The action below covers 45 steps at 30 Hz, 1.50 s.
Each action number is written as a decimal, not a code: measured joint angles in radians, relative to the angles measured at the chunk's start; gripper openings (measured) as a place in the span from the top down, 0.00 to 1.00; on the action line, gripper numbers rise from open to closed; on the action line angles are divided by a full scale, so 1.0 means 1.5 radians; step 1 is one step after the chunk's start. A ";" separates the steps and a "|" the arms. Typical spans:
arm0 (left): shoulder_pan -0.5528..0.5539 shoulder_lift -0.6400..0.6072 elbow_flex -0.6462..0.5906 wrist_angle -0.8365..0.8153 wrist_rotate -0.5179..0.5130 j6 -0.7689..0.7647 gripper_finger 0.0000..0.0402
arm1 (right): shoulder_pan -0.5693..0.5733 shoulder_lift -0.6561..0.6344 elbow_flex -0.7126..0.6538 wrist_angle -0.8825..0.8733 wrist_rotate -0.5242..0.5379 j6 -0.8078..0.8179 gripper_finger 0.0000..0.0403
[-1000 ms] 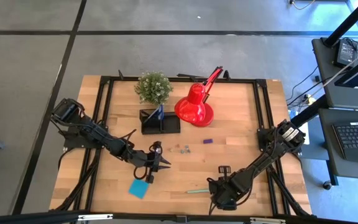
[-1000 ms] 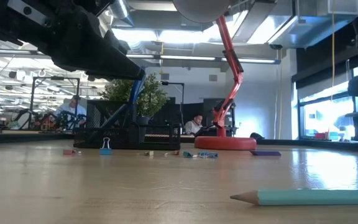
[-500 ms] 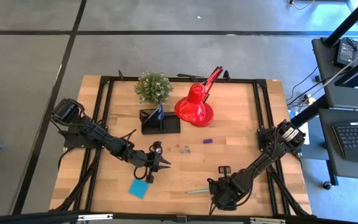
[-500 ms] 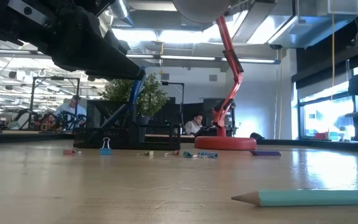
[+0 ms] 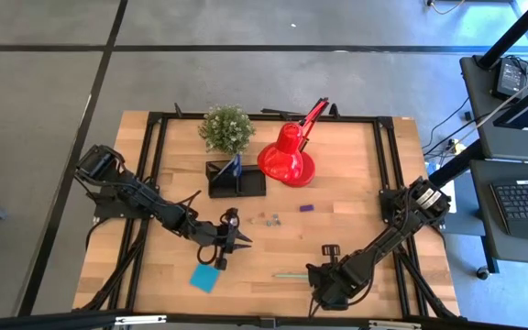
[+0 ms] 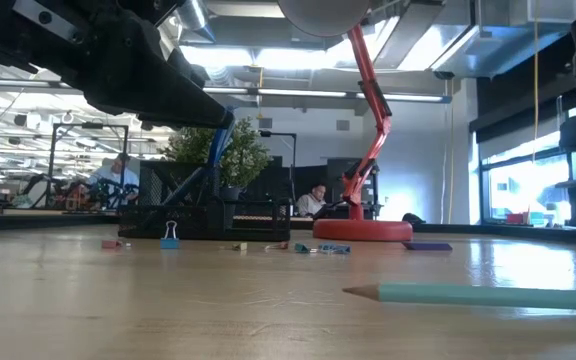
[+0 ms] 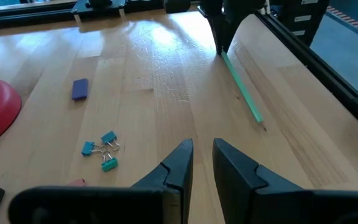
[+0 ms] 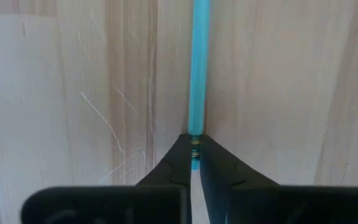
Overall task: Pick and place office supplies into organizer
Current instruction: Put the green pencil into the black desk organizer
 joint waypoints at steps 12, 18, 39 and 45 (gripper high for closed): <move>-0.001 0.000 0.041 -0.001 -0.005 0.115 0.84 | -0.019 -0.007 0.081 -0.119 -0.006 0.002 0.96; -0.018 0.000 0.120 -0.091 -0.034 0.223 0.77 | -0.034 -0.009 0.144 -0.190 -0.012 0.002 0.96; -0.009 0.065 0.348 -0.472 -0.076 0.090 0.62 | -0.148 -0.011 0.209 -0.295 0.027 -0.072 0.96; 0.001 0.165 0.449 -0.570 -0.199 0.133 0.63 | -0.174 -0.011 0.210 -0.284 0.036 -0.065 0.96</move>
